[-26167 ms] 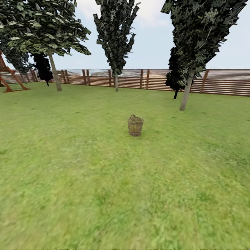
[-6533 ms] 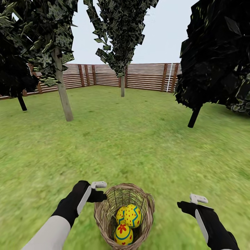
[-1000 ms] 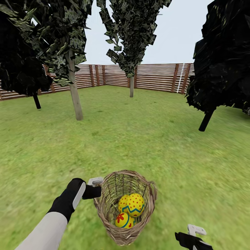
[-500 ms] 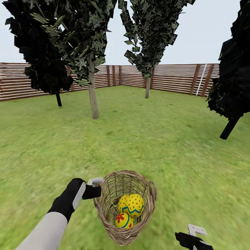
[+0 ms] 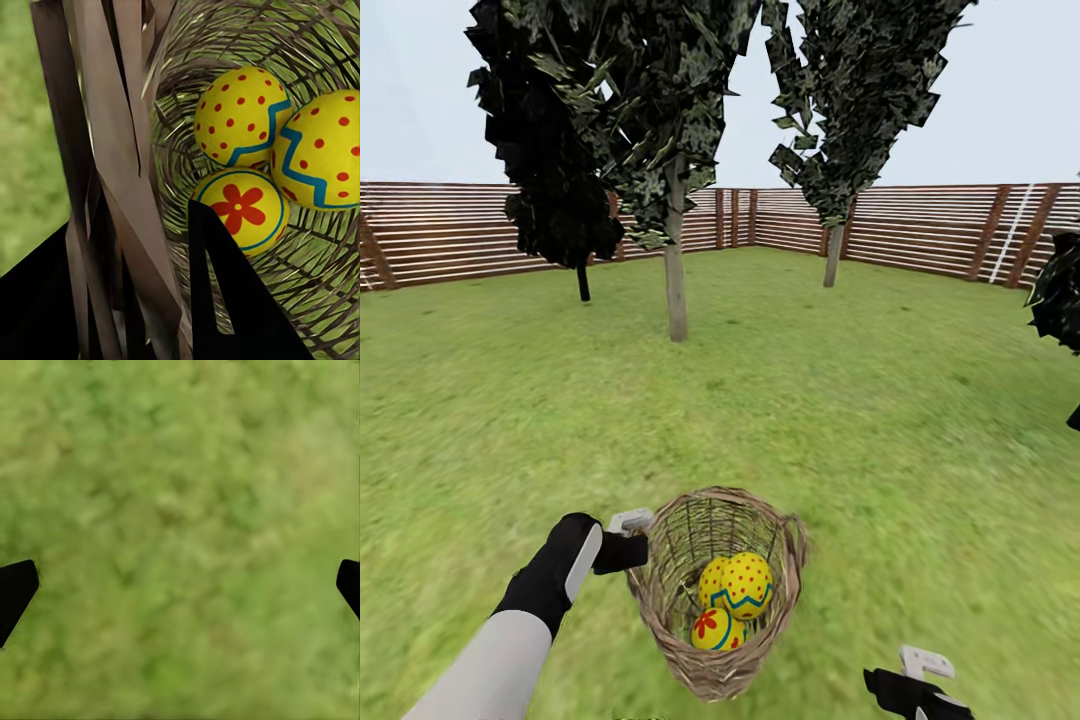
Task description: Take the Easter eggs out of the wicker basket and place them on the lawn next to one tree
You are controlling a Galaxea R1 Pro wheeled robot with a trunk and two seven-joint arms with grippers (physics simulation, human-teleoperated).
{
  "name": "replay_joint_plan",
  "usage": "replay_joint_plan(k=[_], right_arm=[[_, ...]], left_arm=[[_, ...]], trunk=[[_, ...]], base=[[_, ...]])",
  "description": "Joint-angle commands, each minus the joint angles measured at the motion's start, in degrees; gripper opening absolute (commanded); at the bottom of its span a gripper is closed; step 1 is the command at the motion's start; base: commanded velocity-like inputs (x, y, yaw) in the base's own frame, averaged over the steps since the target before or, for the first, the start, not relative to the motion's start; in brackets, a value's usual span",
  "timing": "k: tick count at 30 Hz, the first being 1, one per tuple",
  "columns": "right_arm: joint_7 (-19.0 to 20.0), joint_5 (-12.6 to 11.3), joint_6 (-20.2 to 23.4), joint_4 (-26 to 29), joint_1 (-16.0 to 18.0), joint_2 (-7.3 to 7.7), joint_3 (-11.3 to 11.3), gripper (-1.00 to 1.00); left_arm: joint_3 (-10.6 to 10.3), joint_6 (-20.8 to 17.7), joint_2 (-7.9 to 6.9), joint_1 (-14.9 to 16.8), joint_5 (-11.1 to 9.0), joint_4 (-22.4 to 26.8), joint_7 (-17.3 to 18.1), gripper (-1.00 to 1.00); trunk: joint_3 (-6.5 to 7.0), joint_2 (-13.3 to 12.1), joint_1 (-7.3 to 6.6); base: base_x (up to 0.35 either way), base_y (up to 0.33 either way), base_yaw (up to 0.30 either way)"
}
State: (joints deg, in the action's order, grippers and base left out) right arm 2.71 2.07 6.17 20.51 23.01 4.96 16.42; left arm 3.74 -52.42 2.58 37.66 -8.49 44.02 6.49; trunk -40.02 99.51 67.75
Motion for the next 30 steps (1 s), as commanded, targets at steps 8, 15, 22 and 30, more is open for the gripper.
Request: replay_joint_plan(k=[8,15,22,30], right_arm=[[0.28,0.21,0.42,-0.13,-0.01,-0.21,0.36,1.0],[0.28,0.22,0.4,-0.38,-0.01,-0.18,0.36,1.0],[0.26,0.22,-0.12,-3.23,0.0,-0.01,0.36,1.0],[-0.15,5.25,-12.97,-21.25,-2.58,-0.32,0.3,1.0]], left_arm=[[0.52,-0.32,0.12,0.05,-0.83,0.01,0.28,-1.0],[0.57,-0.32,0.06,0.05,-0.83,0.03,0.29,-1.0],[0.66,-0.33,0.06,0.05,-0.83,1.23,0.19,-1.0],[0.66,-0.4,-0.01,0.05,-0.83,1.24,0.19,-1.0]], trunk=[[0.28,-1.59,-0.89],[-0.15,-1.99,-1.11],[0.5,-4.8,-2.65],[1.24,-8.01,-4.41]], base=[[0.0,0.0,0.162],[0.0,0.0,0.103],[0.0,0.0,0.103],[0.0,0.0,0.103]])
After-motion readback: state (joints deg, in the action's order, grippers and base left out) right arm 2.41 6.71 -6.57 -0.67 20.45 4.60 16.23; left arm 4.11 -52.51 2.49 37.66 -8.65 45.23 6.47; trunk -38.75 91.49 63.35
